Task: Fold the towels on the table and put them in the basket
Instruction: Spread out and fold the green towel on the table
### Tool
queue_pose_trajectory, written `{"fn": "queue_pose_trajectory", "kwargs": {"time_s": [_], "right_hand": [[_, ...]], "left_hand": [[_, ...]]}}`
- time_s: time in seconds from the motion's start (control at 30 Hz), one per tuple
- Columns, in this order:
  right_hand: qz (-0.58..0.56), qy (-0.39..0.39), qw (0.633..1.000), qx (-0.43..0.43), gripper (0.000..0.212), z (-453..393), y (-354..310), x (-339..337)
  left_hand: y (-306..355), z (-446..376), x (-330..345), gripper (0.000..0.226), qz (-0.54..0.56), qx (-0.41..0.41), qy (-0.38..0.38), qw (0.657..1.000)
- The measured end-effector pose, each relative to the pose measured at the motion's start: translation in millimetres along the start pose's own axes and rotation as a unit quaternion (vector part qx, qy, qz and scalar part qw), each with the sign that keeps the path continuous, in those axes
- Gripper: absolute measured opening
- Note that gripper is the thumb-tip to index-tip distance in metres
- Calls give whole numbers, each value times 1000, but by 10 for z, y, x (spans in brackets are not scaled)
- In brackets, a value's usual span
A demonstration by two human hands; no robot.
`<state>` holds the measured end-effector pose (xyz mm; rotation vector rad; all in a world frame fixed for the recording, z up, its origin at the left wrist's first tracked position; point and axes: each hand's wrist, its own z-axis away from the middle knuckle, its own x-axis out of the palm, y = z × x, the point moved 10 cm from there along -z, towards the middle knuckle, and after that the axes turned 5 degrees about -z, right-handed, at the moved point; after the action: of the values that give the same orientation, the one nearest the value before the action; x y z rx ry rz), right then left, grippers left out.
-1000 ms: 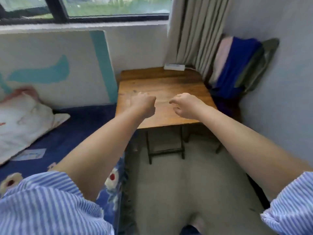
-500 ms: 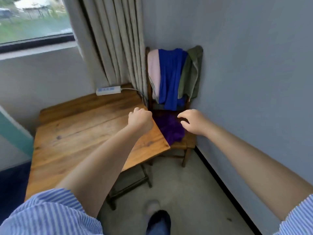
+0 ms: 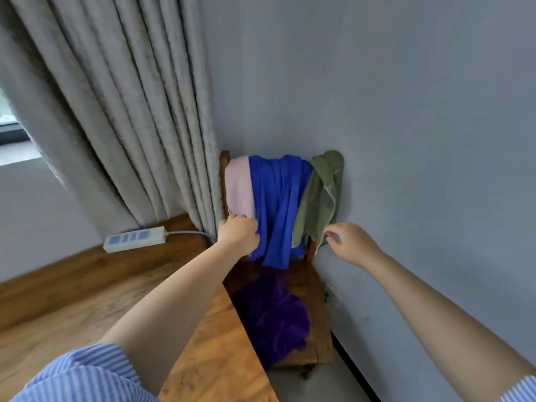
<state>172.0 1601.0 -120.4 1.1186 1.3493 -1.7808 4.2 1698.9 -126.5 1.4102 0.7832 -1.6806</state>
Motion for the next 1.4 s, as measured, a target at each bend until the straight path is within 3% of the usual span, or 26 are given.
{"fn": "queue_pose_trajectory", "kwargs": {"time_s": [0.27,0.57,0.7,0.83,1.0,1.13,1.23,1.33,1.4], "right_hand": [[-39,56,996,62,25,-1161,406,-335],[-27,146,985,83,28,-2288,987,-793],[3,152,984,87,27,-2415,1055,-807],[8,145,986,81,28,-2469,1123,-766],[-3,147,987,62,28,-2484,1137,-725],[1,178,983,37,12,-2452,1068,-807],[7,197,980,16,39,-2490,1073,-826],[6,229,973,-26,24,-2362,902,-1007],[4,282,957,-76,22,-2188,713,-1215]], "left_hand": [[328,-1068,-100,34,100,28,9,995],[725,-2186,-297,32,253,-46,63,964],[928,-2446,-187,32,296,-78,47,951],[1093,-2594,-109,52,294,-88,35,951],[1151,-2707,-110,52,374,-110,44,920],[1076,-2742,-134,41,424,-115,57,896],[913,-2722,-232,31,475,-122,77,868],[730,-2615,-450,12,513,-110,113,844],[626,-2488,-672,13,520,-80,142,839]]}}
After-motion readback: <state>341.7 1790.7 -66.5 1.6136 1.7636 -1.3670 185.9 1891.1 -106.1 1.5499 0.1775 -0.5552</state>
